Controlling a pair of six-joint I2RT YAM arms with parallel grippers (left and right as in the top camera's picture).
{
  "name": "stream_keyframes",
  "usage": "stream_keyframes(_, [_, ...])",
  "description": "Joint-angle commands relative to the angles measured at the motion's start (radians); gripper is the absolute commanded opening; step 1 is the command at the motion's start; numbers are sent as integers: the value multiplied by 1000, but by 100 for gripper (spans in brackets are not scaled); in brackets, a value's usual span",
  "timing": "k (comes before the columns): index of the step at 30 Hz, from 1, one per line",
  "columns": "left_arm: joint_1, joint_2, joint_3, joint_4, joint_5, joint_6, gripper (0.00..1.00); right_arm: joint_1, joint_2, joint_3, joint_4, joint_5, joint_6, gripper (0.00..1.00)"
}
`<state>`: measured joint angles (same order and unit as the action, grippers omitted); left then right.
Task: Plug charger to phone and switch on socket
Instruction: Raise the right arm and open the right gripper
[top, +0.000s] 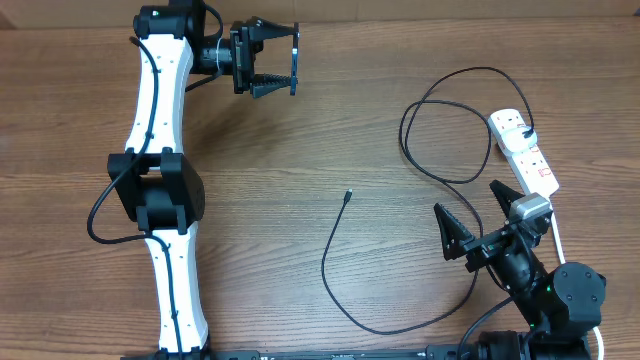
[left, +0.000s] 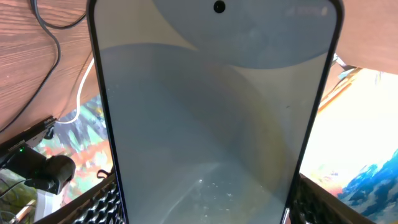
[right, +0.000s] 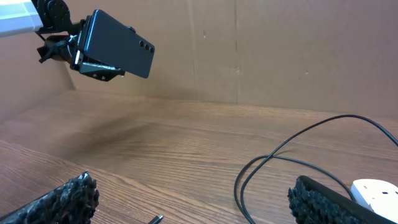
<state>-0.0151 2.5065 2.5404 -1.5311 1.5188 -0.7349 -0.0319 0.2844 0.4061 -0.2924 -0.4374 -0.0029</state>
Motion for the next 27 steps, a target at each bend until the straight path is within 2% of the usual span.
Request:
stream_keyframes(1, [-2, -8, 32, -2, 62, -13, 71, 4, -2, 21, -2, 19, 2, 100])
stream_keyframes(5, [-2, -8, 32, -2, 62, -13, 71, 4, -2, 21, -1, 15, 2, 100])
stream_keyframes(11, [-2, -8, 32, -2, 61, -13, 71, 4, -2, 21, 21, -104, 3, 100])
stream_keyframes(13, [-3, -8, 32, -2, 61, -13, 71, 4, -2, 21, 45, -103, 3, 100])
stream_keyframes(20, [-5, -8, 32, -2, 61, -13, 71, 4, -2, 22, 144, -56, 165, 100])
stream_keyframes(27, [-5, -8, 32, -2, 61, -13, 71, 4, 23, 42, 180, 18, 172, 100])
